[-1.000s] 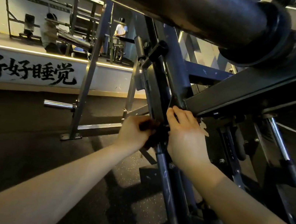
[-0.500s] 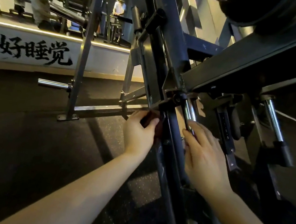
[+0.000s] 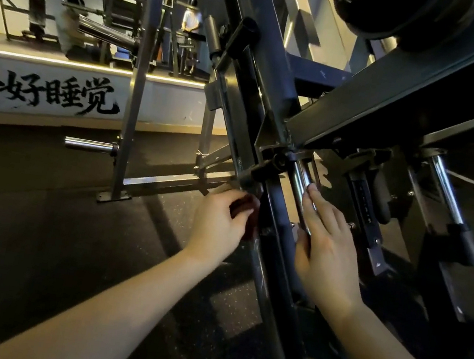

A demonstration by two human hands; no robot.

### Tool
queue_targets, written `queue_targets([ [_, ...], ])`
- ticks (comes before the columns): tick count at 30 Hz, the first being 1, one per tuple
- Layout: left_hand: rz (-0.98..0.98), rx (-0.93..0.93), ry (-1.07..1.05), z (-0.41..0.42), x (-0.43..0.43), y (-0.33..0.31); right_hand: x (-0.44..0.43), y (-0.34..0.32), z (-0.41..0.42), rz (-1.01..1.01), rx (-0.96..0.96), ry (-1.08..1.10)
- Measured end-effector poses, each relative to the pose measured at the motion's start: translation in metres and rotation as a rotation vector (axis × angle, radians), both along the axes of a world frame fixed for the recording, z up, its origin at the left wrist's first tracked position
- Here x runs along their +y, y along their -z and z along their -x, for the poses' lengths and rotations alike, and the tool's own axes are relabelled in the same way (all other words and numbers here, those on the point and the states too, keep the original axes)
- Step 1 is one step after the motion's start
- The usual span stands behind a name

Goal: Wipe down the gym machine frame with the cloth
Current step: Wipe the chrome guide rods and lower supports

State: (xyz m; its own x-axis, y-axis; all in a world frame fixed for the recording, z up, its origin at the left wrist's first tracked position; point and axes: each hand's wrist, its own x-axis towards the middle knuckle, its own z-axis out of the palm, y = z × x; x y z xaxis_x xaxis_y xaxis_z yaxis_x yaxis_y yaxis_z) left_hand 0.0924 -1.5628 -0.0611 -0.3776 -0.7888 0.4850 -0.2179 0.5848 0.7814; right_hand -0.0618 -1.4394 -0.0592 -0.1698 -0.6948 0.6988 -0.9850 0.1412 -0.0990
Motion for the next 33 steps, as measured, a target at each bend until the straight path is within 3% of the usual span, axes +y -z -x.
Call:
queue_targets([
  [2, 0.025, -0.059, 0.013, -0.006, -0.011, -0.008, 0.000, 0.002, 0.000, 0.004, -0.006, -0.002],
  [6, -0.089, 0.182, -0.080, 0.001, -0.016, -0.022, 0.000, 0.006, 0.001, 0.023, -0.011, -0.021],
  [11, 0.113, -0.033, 0.085, -0.008, -0.006, 0.004, 0.000, 0.007, 0.001, 0.026, 0.002, -0.019],
  [16, 0.044, 0.095, -0.053, 0.003, -0.008, -0.020, 0.000, 0.008, 0.001, 0.035, 0.000, -0.016],
  [19, 0.220, -0.051, 0.037, -0.004, -0.004, -0.005, -0.001, 0.009, 0.001, 0.036, -0.003, -0.020],
  [21, 0.232, -0.073, 0.046, -0.007, -0.010, -0.004, -0.001, 0.008, 0.001, 0.039, 0.000, -0.017],
  [25, 0.220, 0.081, -0.068, 0.005, -0.009, -0.012, -0.001, 0.009, 0.002, 0.030, 0.003, -0.020],
  [30, 0.474, -0.327, 0.150, -0.020, -0.014, 0.002, -0.002, 0.008, 0.002, 0.033, -0.005, -0.015],
  [31, 0.482, -0.353, 0.162, -0.024, -0.015, 0.000, -0.001, 0.008, 0.001, 0.037, -0.004, -0.015],
  [33, 0.386, -0.230, 0.124, -0.025, -0.010, -0.005, 0.000, 0.007, 0.001, 0.033, -0.011, -0.022],
])
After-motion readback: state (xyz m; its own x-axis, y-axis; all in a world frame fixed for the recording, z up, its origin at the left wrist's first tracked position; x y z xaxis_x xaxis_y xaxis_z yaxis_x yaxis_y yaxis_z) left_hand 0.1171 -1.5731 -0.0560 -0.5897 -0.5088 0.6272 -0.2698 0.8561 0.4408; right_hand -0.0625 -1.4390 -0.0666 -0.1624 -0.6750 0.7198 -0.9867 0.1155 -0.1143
